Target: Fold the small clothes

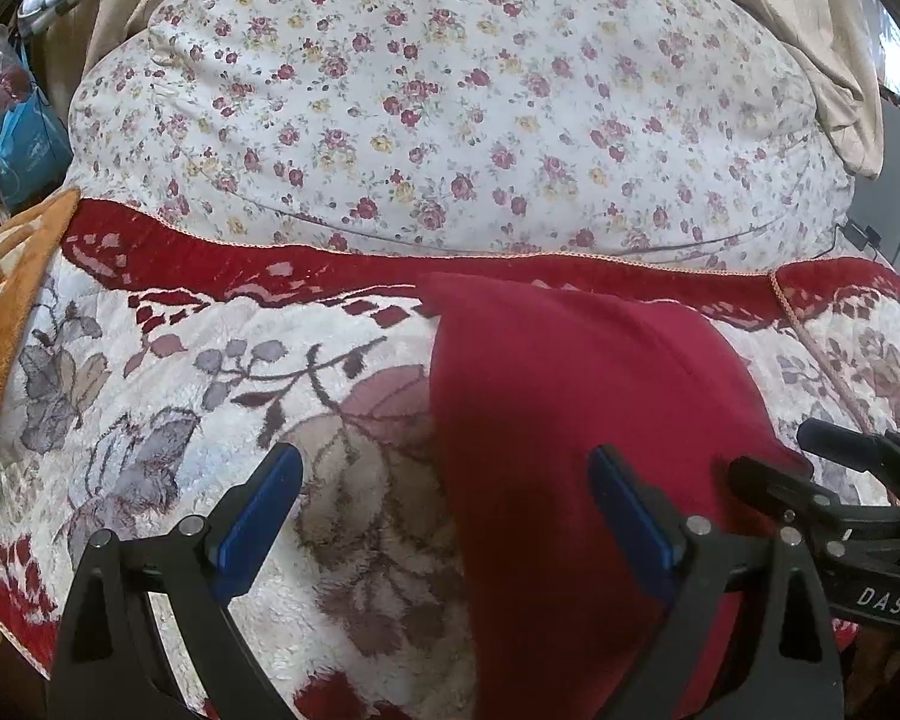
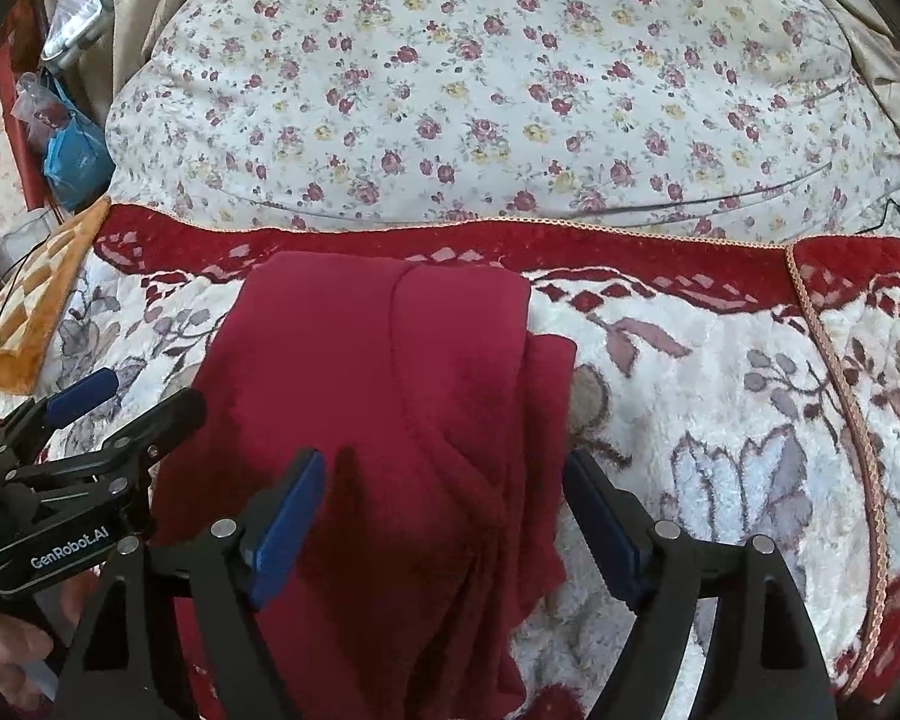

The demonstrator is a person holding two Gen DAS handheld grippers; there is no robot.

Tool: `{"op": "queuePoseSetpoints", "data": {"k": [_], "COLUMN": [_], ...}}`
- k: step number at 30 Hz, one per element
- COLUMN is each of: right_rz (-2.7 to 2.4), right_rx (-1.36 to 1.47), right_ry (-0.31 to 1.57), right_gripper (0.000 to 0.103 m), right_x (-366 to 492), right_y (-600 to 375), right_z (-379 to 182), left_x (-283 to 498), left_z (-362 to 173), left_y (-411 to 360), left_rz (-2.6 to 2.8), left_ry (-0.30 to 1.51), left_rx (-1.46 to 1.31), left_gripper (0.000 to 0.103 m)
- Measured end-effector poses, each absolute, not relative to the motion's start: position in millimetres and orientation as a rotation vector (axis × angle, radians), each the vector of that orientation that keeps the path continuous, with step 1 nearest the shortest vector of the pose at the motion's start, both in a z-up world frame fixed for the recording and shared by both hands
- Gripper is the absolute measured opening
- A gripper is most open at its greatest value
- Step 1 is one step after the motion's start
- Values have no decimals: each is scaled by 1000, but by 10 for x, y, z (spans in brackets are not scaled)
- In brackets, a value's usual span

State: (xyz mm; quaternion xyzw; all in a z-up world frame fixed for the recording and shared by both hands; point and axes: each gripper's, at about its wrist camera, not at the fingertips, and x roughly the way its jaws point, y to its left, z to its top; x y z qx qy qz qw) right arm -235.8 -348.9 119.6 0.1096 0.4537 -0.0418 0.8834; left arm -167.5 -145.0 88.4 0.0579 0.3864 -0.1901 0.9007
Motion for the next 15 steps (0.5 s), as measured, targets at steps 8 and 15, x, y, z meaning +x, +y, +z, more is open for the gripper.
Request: {"op": "queuePoseSetpoints", "data": {"k": [8, 15], "right_rz": [-92, -83], "right_rx": [244, 250], "right_ry": [954, 961], "right_gripper": [88, 88], "right_x": [-2319, -2287], "right_y": [-3502, -3516], "right_z": [1155, 1122], "left_x": [-1645, -1622], "left_z": [849, 824], "left_y": [-1445, -1453], "left_rz": [-376, -359], "left_ry": [804, 808], "left_rx": [125, 136], "left_gripper": [95, 95]}}
